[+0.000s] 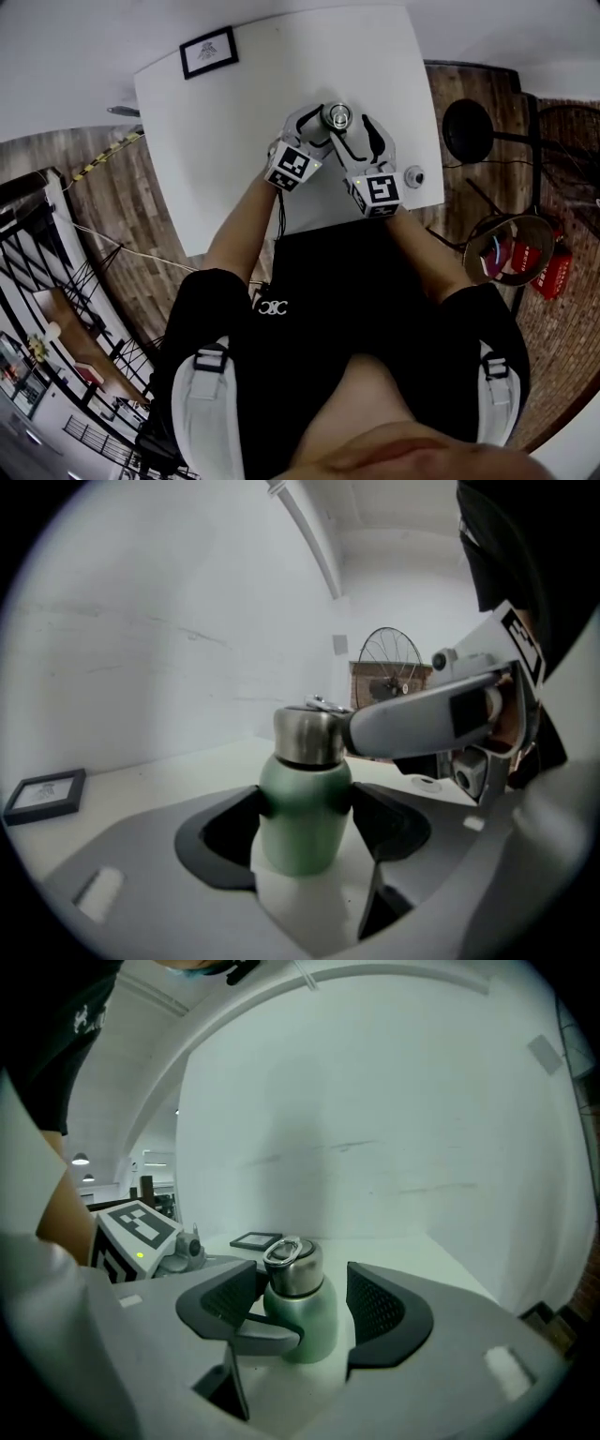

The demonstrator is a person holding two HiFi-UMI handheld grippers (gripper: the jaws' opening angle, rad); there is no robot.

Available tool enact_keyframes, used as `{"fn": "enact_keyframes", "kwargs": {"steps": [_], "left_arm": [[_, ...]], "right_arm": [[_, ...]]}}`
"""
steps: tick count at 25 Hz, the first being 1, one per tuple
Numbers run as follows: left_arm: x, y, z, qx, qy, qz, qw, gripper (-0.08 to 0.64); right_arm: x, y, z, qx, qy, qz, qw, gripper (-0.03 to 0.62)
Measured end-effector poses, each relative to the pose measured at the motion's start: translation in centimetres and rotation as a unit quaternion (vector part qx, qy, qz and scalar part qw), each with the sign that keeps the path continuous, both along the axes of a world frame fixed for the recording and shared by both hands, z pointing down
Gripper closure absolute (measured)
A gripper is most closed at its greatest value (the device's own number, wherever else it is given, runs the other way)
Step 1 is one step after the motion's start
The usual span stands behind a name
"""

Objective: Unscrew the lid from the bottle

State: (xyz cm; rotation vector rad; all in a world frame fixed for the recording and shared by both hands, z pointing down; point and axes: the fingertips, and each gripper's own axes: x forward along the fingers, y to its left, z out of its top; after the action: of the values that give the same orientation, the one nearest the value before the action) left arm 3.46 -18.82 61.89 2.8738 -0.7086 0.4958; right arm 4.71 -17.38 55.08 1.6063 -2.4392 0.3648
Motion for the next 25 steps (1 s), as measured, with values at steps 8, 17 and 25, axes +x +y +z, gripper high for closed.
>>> {"fn": "enact_keyframes", "kwargs": {"steps": [8, 17, 25], "left_arm": [[0.0, 0.1, 0.1, -0.004, -0.001, 0.002, 1.0000, 0.196], [0.0, 0.0, 0.0, -0.003, -0.001, 0.024, 0.9997, 0.196], [0.1, 0.0, 0.1, -0.003, -0.011, 0.034, 0.9994, 0.196]], "right_arm": [[-1.4, -1.7, 0.6, 0.011, 0.013, 0.035, 0.999, 0.317], [-1.9, -1.9, 0.1, 0.008, 0.030, -0.110, 0.993, 0.356], [-2.0, -1.6, 1.0, -0.003, 0.080, -0.376, 0.923, 0.356]]}}
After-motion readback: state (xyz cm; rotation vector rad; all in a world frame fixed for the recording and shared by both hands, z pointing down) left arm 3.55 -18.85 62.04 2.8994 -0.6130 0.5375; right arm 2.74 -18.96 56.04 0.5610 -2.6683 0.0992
